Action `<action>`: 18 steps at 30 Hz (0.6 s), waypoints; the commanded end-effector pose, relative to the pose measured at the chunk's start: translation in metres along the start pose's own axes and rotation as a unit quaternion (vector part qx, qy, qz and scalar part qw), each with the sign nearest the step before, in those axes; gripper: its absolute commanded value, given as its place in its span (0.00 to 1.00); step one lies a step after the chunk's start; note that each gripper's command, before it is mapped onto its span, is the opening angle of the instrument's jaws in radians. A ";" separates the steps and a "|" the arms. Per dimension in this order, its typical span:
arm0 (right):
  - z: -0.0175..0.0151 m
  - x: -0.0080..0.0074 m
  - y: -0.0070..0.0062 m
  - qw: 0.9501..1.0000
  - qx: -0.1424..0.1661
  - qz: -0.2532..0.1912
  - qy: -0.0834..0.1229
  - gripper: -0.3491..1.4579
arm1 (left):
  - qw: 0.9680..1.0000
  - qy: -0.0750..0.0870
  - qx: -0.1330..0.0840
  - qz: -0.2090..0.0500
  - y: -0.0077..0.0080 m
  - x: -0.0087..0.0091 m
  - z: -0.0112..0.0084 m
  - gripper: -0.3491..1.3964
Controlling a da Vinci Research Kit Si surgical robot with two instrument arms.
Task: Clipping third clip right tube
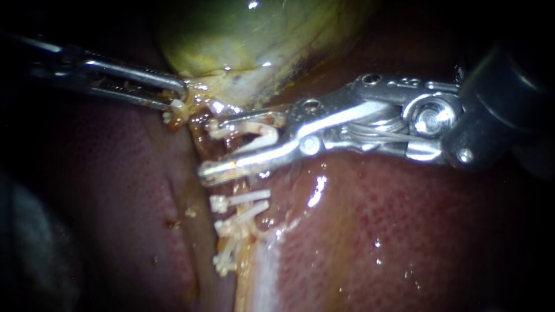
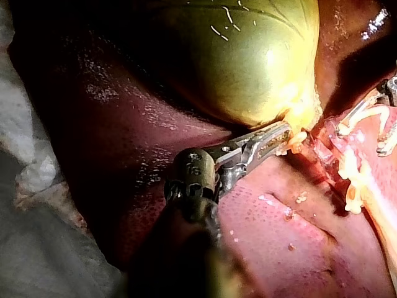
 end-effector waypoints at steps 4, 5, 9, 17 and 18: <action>0.0000 0.0000 0.0000 1.000 0.000 0.000 0.000 0.45 | 1.000 0.000 0.000 0.000 0.0000 0.0000 0.0000 0.00; 0.0000 0.0000 0.0000 1.000 0.000 0.000 0.000 0.45 | 1.000 0.000 0.000 0.000 0.0000 0.0000 0.0000 0.00; -0.0002 -0.0001 0.0000 1.000 0.000 0.000 0.000 0.45 | 1.000 0.000 0.000 0.000 0.0000 0.0000 0.0000 0.00; -0.0007 -0.0004 0.0000 1.000 0.002 -0.001 -0.001 0.45 | 1.000 0.000 0.000 0.000 0.0000 0.0000 0.0000 0.00; -0.0008 -0.0005 0.0000 1.000 0.002 -0.001 -0.001 0.45 | 1.000 0.000 0.000 0.000 0.0000 0.0000 0.0000 0.00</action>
